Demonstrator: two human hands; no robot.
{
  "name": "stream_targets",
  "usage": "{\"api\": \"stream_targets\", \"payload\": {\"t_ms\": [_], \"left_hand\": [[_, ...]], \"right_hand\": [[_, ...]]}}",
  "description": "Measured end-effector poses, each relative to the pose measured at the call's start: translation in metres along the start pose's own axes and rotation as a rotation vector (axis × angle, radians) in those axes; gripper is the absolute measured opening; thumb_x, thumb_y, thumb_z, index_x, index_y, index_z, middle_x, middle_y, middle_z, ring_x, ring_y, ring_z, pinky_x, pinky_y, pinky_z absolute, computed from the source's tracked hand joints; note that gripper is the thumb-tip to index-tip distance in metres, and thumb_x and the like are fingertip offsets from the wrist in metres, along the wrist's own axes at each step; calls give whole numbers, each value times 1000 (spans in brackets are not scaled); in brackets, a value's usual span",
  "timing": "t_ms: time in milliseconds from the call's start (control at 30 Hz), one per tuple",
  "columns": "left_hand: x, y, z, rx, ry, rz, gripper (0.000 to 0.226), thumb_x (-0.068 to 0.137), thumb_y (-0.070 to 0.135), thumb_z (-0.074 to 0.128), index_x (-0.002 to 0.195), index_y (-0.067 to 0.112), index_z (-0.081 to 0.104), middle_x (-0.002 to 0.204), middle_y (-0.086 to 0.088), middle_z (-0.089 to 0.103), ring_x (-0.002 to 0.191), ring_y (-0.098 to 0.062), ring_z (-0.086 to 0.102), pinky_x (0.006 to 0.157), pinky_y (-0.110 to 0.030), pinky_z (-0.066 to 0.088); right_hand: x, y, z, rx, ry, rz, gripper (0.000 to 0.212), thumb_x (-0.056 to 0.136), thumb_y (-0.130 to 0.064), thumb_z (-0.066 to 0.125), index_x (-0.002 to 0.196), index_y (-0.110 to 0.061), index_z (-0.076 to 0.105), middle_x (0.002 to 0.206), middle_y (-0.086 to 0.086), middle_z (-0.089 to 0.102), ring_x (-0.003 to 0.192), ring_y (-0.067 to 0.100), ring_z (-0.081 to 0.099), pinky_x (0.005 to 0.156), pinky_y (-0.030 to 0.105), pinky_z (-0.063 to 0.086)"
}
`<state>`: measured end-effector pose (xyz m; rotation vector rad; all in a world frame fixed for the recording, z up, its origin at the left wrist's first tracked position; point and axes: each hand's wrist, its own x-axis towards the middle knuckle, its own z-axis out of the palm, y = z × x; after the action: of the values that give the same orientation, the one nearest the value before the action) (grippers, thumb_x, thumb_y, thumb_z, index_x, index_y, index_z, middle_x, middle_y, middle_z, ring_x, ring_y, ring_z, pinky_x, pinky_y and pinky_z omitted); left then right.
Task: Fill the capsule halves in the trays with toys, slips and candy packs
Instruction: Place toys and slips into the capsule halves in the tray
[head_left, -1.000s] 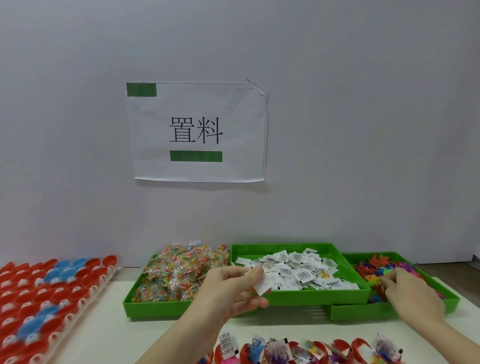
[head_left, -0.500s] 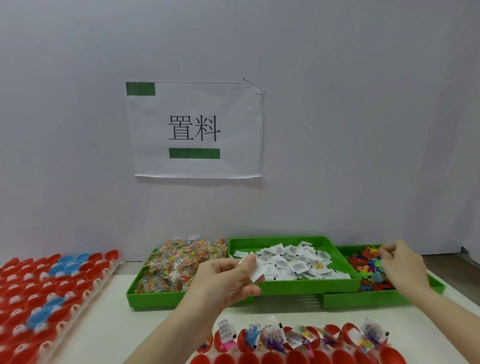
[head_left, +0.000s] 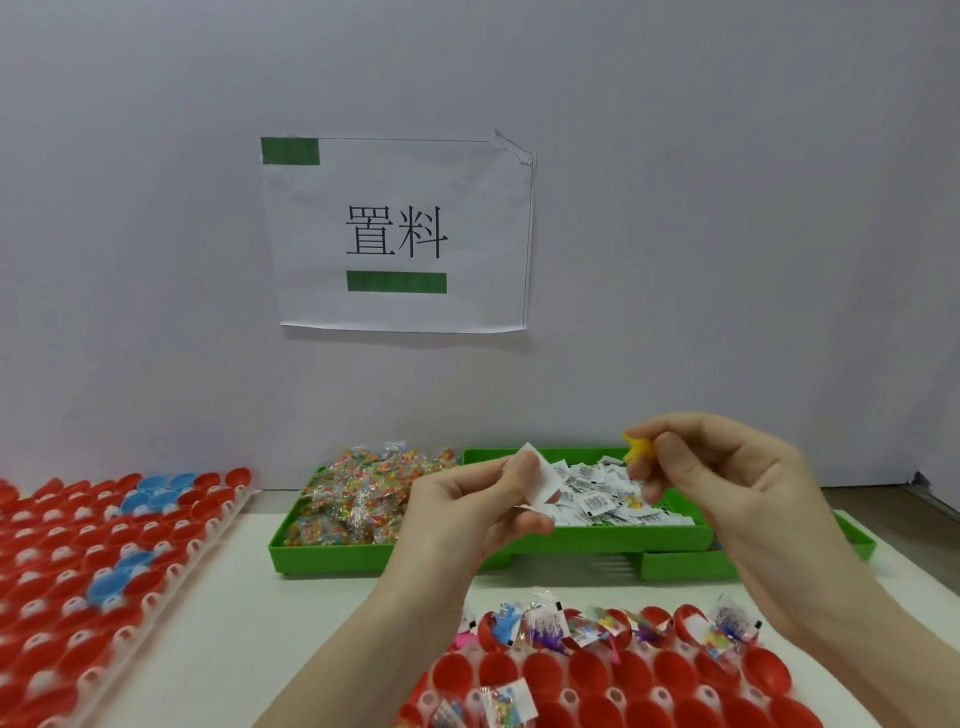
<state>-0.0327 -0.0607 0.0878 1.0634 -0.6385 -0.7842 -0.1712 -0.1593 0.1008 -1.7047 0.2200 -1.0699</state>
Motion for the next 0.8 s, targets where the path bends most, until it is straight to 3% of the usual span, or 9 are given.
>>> {"api": "stream_targets", "payload": {"t_ms": [100, 233, 400, 533, 700, 800], "left_hand": [[-20, 4, 9, 83, -58, 88, 25, 60, 27, 68, 77, 12, 77, 69, -2, 71, 47, -10, 60, 55, -15, 51], [-47, 12, 19, 166, -145, 169, 23, 61, 31, 64, 79, 21, 76, 63, -5, 68, 47, -10, 61, 52, -16, 51], [-68, 17, 18, 122, -227, 109, 32, 62, 35, 63, 76, 10, 76, 61, -8, 66, 48, -11, 62, 53, -14, 50], [-78, 22, 18, 99, -243, 74, 36, 71, 31, 57, 78, -2, 70, 66, -14, 64, 54, -13, 64, 56, -15, 51], [-88, 27, 22, 268, -218, 225, 25, 83, 21, 52, 79, 3, 69, 56, -6, 64, 51, -12, 64, 56, -15, 52], [-91, 29, 22, 322, -239, 244, 26, 83, 22, 53, 79, 2, 69, 62, -10, 66, 54, -15, 66, 57, -17, 53]], "right_hand": [[-19, -24, 18, -57, -127, -31, 19, 67, -31, 55, 76, -30, 72, 61, -6, 66, 55, 1, 58, 57, 9, 46], [-36, -39, 27, -152, -101, -63, 17, 63, -30, 60, 75, -30, 71, 64, -9, 69, 60, 3, 65, 55, 11, 50], [-49, -53, 27, -246, -16, -102, 12, 66, -21, 67, 72, -31, 70, 61, -6, 68, 55, 5, 65, 54, 10, 50], [-52, -61, 27, -280, -6, -95, 34, 74, 3, 67, 73, -31, 71, 68, -6, 71, 54, 0, 64, 54, 6, 47], [-59, -67, 25, -300, -8, -127, 33, 73, -1, 68, 72, -34, 71, 72, -17, 71, 62, 0, 66, 58, 6, 48], [-58, -71, 22, -405, -75, -175, 33, 73, -4, 69, 78, -36, 70, 73, -10, 70, 69, 5, 65, 66, 12, 50]]}}
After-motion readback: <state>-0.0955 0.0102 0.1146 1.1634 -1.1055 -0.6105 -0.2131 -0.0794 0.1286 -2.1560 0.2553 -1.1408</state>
